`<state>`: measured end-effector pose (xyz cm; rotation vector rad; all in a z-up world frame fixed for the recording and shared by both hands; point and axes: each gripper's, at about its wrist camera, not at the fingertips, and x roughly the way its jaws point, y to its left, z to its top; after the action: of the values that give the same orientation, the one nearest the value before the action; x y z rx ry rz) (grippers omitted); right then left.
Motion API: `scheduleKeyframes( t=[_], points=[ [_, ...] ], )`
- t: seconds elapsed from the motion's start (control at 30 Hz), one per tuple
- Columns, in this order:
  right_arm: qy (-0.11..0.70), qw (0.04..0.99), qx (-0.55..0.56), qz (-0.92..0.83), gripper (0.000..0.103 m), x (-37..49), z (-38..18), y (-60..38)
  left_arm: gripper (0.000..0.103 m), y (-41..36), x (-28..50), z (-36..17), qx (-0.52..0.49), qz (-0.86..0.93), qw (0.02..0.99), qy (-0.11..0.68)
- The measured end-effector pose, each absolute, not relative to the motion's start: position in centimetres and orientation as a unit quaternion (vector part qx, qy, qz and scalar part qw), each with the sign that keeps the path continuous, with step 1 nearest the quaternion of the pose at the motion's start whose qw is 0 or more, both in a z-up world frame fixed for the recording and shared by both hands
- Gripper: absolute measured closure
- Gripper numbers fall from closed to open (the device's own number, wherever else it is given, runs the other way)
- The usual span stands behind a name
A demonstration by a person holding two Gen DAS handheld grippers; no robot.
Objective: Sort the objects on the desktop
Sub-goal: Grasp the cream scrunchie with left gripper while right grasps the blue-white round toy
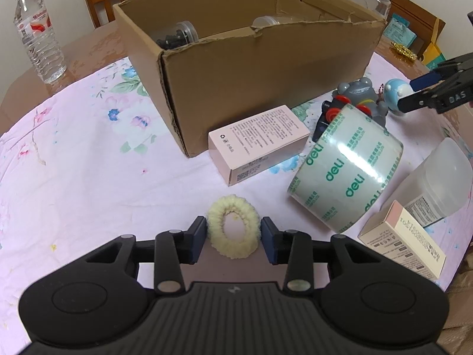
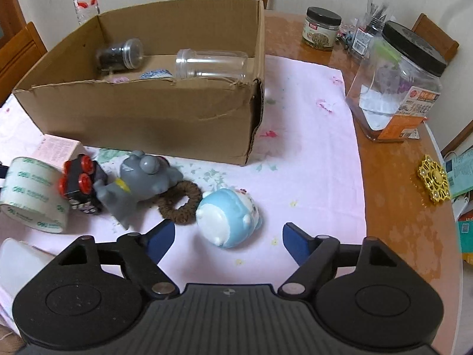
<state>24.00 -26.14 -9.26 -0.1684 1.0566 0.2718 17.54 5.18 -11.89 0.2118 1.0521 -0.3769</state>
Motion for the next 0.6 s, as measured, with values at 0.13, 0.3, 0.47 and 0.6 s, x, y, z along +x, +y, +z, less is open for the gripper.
scheduleKeyframes(
  t=[0.13,0.3,0.47,0.6],
  points=[
    [0.507,0.848,-0.086,0.129,0.028,24.9,-10.0,-26.0,0.064,5.1,17.6,-11.9,0.103,-0.178,0.842,0.499],
    [0.515,0.843,-0.089,0.129,0.041,25.5,-10.5,-25.9,0.067,5.1,17.7,-11.8,0.104,-0.179,0.840,0.501],
    [0.517,0.839,-0.093,0.138,0.048,25.6,-10.5,-25.8,0.071,4.9,17.8,-11.6,0.107,-0.177,0.839,0.503],
    [0.516,0.840,-0.093,0.142,0.048,25.5,-10.2,-25.8,0.071,5.0,17.8,-10.8,0.102,-0.180,0.842,0.499]
  ],
)
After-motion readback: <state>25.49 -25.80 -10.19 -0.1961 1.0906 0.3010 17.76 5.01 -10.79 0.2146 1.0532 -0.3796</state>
